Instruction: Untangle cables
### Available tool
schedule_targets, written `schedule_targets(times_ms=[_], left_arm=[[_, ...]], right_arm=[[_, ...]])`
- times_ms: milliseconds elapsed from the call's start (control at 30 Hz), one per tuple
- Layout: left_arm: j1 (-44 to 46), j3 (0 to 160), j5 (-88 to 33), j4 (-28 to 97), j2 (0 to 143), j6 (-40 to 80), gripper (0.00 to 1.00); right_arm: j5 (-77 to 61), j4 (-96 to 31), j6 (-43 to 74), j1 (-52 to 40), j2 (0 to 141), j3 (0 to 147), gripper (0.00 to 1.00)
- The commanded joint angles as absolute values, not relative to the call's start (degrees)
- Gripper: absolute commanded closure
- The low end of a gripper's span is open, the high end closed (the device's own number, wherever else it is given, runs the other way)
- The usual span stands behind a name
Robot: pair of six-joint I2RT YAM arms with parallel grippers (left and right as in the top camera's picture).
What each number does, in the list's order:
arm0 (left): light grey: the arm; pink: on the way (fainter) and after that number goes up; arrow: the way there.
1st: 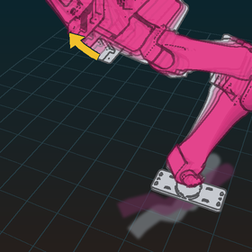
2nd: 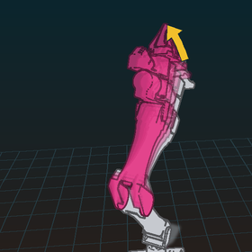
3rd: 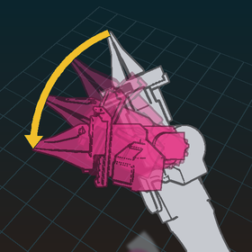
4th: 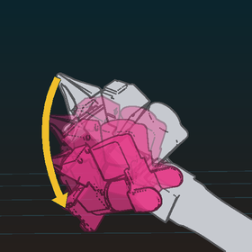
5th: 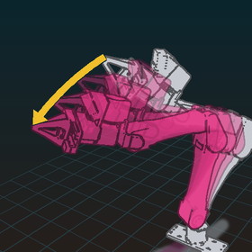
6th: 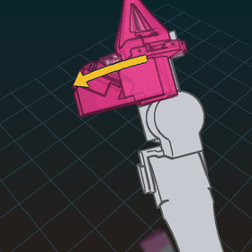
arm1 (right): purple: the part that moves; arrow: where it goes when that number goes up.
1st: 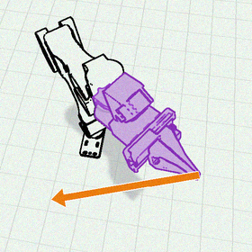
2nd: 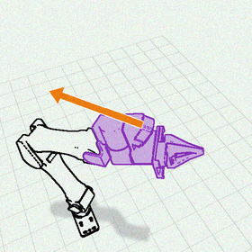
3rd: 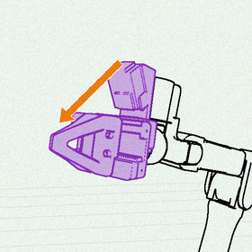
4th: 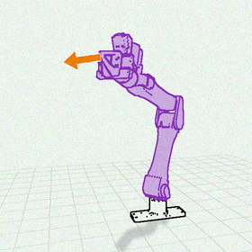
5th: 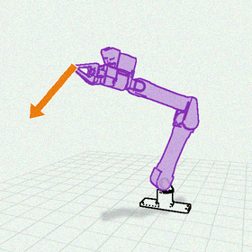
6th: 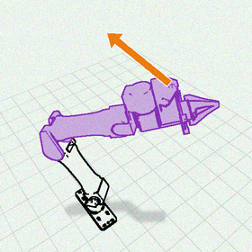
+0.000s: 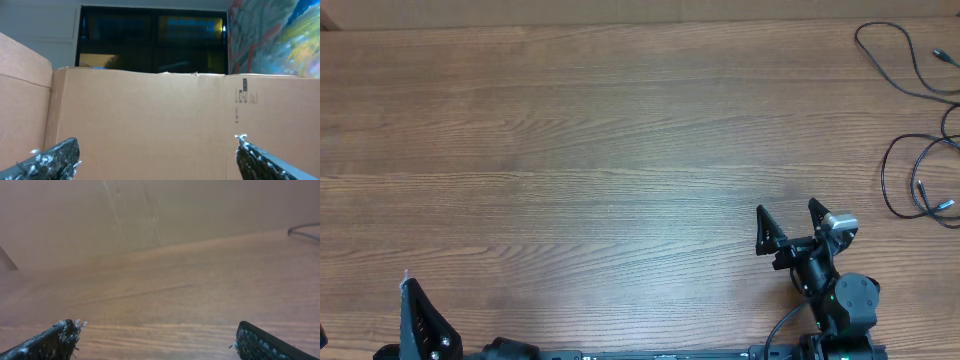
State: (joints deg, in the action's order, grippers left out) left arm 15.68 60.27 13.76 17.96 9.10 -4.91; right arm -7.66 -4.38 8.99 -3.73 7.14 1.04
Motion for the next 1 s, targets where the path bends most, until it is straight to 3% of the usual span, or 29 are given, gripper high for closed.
schedule_targets(times_ms=[0, 967], left_arm=[[15.8, 60.0, 13.9, 17.6, 8.3, -6.2, 0.00], [15.8, 60.0, 13.0, 17.5, 8.2, -5.3, 0.00]], right_arm=[[-7.1, -4.3, 8.5, -3.6, 9.1, 0.5, 0.00], [-7.1, -4.2, 8.5, -3.7, 8.1, 0.5, 0.00]])
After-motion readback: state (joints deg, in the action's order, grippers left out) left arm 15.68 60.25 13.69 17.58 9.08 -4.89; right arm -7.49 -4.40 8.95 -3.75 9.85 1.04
